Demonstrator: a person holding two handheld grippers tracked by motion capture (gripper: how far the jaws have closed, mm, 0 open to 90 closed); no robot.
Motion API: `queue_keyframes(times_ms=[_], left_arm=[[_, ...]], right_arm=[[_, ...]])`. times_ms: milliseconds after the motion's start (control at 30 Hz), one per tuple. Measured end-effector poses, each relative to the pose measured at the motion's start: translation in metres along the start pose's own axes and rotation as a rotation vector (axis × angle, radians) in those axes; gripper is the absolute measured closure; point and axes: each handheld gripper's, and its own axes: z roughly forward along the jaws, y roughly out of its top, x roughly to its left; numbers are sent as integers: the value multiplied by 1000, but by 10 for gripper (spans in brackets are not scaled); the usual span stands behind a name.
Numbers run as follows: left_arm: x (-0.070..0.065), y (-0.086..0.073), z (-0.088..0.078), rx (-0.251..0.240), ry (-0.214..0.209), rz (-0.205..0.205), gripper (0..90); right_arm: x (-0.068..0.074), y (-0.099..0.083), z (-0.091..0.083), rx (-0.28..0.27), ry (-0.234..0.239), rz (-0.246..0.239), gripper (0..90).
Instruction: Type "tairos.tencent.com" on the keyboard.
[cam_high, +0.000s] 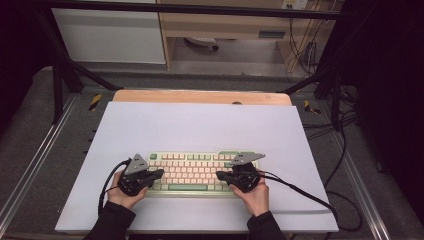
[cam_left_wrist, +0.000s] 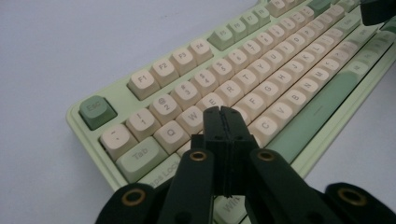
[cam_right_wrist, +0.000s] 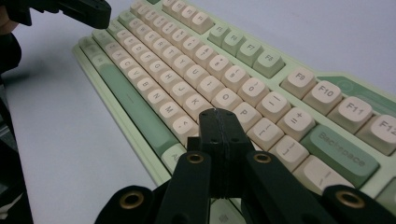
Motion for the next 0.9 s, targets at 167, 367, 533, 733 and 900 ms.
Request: queue_keyframes(times_ms=[167, 367, 533, 733, 900], left_arm=[[4, -5, -4, 4, 3, -6, 899], [9, -9, -8, 4, 4, -19, 899], [11, -10, -11, -5, 9, -27, 899], [13, -10, -12, -8, 11, -31, 899], [13, -11, -11, -5, 10, -28, 899]], right_arm=[[2, 6, 9, 3, -3, -8, 900], [2, 15, 20, 7, -19, 1, 900], [2, 20, 30, 14, -28, -1, 900], [1, 23, 41, 26, -44, 7, 900], [-2, 23, 44, 36, -54, 9, 900]])
